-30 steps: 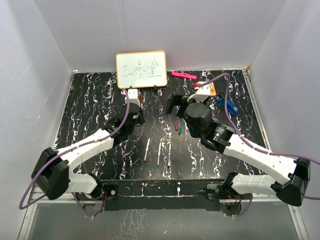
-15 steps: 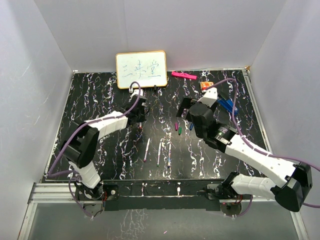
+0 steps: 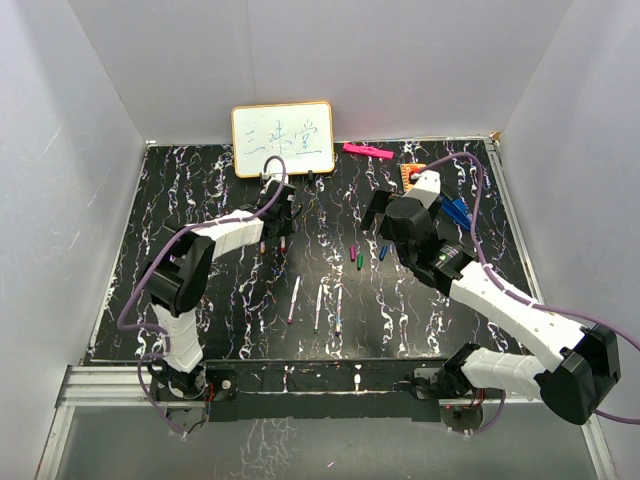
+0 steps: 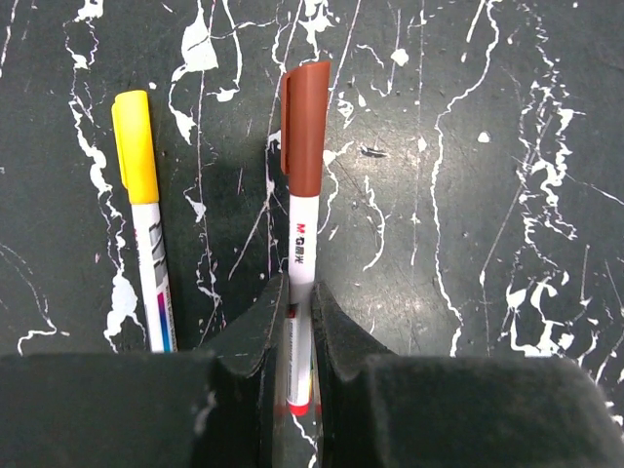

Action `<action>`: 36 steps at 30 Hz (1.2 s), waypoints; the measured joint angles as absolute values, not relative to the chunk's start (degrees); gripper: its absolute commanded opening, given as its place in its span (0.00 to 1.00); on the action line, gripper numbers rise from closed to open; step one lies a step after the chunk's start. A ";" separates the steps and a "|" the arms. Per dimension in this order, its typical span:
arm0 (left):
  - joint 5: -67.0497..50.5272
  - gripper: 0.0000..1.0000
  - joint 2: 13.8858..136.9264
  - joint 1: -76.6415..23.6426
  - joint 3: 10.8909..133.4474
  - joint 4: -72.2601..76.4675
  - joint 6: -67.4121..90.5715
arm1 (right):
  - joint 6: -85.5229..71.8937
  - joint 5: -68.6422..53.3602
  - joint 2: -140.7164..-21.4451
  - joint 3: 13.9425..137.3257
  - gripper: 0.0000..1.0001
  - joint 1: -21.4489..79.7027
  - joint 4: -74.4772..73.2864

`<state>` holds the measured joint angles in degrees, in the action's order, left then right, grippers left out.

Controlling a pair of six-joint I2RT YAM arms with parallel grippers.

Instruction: Insert the pens into the pen caps

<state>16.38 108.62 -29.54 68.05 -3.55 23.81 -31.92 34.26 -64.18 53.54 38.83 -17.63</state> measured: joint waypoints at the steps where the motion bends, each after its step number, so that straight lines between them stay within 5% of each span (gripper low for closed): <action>1: 16.40 0.00 109.23 -29.41 68.40 -3.62 23.88 | -31.90 34.28 -64.18 53.54 0.98 38.83 -17.76; 36: 20.91 0.34 113.93 -28.51 73.41 -8.34 25.52 | -32.14 34.13 -64.25 51.48 0.98 38.50 -18.22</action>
<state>20.91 113.93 -28.51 73.41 -8.34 25.52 -32.14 34.13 -64.25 51.48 38.50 -18.22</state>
